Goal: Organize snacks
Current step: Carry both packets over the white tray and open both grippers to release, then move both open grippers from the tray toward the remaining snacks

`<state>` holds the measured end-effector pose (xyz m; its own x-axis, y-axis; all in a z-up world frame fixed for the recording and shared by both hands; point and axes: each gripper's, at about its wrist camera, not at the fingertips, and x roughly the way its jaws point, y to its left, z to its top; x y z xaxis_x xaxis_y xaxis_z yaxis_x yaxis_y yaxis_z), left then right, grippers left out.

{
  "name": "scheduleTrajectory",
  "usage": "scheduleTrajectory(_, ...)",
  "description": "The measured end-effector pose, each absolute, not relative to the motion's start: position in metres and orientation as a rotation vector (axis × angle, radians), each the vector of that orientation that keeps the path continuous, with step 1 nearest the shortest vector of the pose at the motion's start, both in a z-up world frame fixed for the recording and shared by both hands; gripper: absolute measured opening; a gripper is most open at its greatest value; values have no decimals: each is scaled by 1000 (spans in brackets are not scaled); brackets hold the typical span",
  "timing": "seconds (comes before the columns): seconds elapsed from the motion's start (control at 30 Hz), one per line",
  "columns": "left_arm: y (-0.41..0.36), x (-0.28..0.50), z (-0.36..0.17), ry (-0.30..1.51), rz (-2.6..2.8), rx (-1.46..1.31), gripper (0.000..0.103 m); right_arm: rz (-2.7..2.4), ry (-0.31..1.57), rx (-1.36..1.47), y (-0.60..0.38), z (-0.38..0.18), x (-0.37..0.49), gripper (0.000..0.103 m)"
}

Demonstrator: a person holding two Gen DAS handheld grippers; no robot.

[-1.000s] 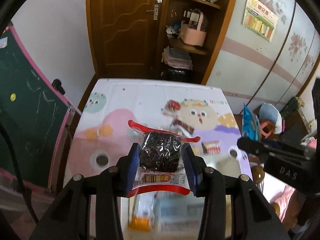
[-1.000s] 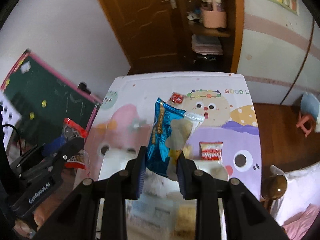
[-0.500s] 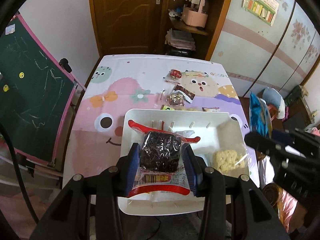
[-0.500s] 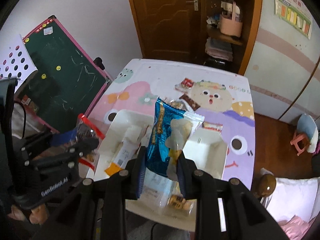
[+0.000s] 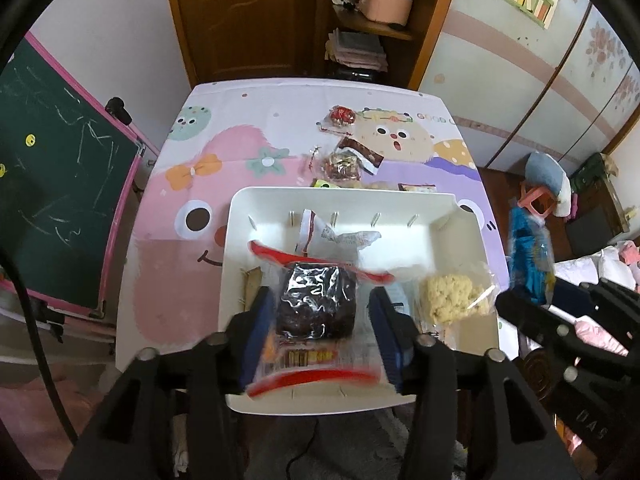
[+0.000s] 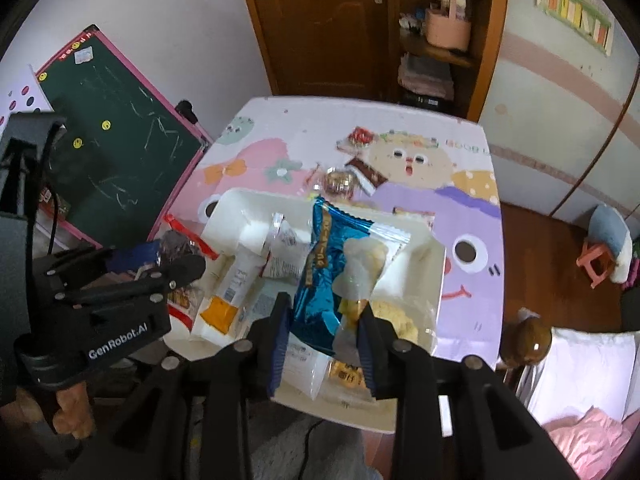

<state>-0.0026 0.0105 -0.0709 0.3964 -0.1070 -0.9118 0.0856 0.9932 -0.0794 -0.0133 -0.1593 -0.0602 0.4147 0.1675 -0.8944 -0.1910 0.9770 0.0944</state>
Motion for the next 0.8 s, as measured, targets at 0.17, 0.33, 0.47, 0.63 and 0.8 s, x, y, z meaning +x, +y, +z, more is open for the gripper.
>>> scheduleTrajectory(0.17,14,-2,-71,1178,-116,-73,89,227,1140,7,-162,-62,-16,52)
scheduleTrajectory(0.33,12,-3,-64,1170,-107,-66,89,221,1136,15,-165,-57,-19,55)
scheduleTrajectory(0.47,8,-5,-53,1142,-115,-48,89,222,1116,27,-168,-49,-23,55)
scheduleTrajectory(0.63,3,-8,-39,1107,-122,-31,89,218,1099,40,-173,-40,-27,55)
scheduleTrajectory(0.8,-2,-12,-27,1080,-129,-13,89,205,1083,46,-178,-32,-31,55)
